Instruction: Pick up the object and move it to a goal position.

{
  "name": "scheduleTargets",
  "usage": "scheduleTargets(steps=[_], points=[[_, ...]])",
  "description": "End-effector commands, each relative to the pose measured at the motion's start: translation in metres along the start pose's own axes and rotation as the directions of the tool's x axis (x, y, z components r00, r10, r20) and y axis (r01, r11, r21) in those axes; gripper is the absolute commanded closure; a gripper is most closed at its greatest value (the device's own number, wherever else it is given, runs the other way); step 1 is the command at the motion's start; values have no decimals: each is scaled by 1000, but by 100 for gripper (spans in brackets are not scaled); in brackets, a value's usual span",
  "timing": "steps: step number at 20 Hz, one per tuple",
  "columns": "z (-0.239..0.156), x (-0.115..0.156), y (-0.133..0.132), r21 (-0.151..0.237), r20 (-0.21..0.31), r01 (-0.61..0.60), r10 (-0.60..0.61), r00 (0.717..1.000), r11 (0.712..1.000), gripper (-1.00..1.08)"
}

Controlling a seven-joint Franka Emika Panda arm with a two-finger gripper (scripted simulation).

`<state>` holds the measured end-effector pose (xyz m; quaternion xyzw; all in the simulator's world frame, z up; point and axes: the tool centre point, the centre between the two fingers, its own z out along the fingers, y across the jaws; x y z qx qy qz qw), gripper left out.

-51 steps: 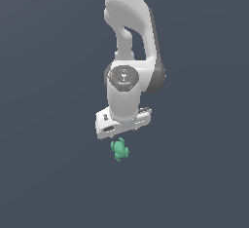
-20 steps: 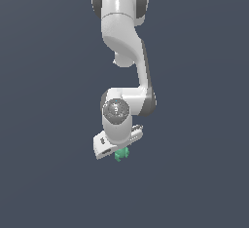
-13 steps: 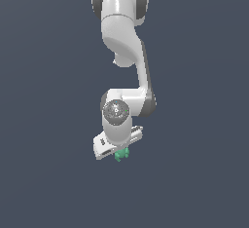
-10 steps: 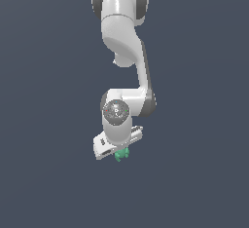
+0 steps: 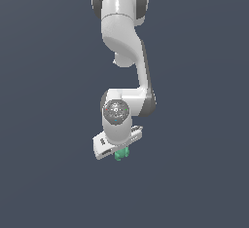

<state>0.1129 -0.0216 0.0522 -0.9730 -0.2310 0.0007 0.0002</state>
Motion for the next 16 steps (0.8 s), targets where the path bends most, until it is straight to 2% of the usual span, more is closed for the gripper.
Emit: scheduleTargets(steps=[1, 9, 16], points=[[-5, -1, 1, -1, -1, 0, 0, 1000, 1000, 108], [-41, -13, 4, -1, -1, 0, 0, 1000, 1000, 108], [-105, -33, 10, -1, -1, 0, 0, 1000, 1000, 108]])
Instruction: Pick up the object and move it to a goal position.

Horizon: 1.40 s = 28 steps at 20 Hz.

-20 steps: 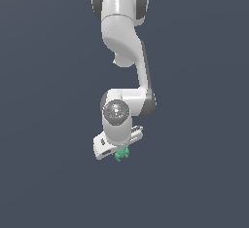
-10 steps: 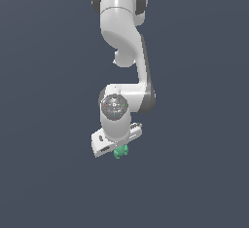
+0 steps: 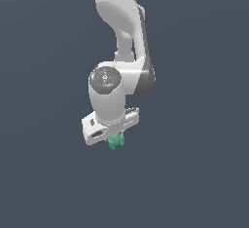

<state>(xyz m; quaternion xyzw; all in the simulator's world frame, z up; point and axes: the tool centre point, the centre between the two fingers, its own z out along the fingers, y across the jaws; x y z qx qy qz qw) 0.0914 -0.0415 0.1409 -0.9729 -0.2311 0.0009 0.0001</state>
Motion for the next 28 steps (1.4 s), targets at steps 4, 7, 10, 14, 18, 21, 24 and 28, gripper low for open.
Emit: scheduleTargets(steps=[4, 7, 10, 14, 18, 21, 24, 28], points=[[-61, -19, 6, -1, -1, 0, 0, 1000, 1000, 108], [-93, -29, 9, -1, -2, 0, 0, 1000, 1000, 108], [-126, -38, 12, -1, -2, 0, 0, 1000, 1000, 108], [-164, -49, 16, 0, -2, 0, 0, 1000, 1000, 108], [-193, -57, 20, 0, -2, 0, 0, 1000, 1000, 108], [-207, -60, 22, 0, -2, 0, 0, 1000, 1000, 108], [-216, -62, 23, 0, -2, 0, 0, 1000, 1000, 108], [-218, -62, 24, -1, -2, 0, 0, 1000, 1000, 108]])
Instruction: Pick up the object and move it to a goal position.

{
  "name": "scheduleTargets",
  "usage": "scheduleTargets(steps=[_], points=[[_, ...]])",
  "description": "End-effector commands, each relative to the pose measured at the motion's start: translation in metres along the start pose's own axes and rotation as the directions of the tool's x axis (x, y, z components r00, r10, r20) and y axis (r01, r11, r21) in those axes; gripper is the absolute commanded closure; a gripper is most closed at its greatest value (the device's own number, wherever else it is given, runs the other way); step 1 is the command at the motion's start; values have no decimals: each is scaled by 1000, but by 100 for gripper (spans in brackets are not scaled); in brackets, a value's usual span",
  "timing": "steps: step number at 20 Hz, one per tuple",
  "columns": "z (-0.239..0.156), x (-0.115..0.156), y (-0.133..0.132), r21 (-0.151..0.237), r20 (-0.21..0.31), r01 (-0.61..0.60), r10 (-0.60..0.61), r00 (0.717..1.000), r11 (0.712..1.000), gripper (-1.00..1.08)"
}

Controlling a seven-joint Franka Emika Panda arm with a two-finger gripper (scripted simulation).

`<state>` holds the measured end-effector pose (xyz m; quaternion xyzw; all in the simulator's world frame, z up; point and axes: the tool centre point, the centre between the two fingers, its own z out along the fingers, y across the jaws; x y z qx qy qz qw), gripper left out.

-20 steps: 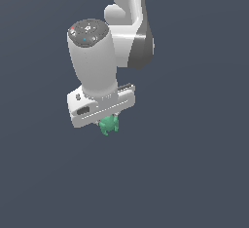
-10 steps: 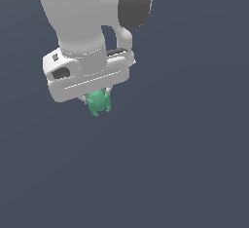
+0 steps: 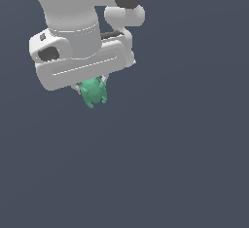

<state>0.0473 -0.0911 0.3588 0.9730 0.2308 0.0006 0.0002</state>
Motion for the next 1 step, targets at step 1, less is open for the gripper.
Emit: scheduleTargets(steps=[1], points=[[0, 0, 0, 1, 1, 0, 0, 1000, 1000, 108]])
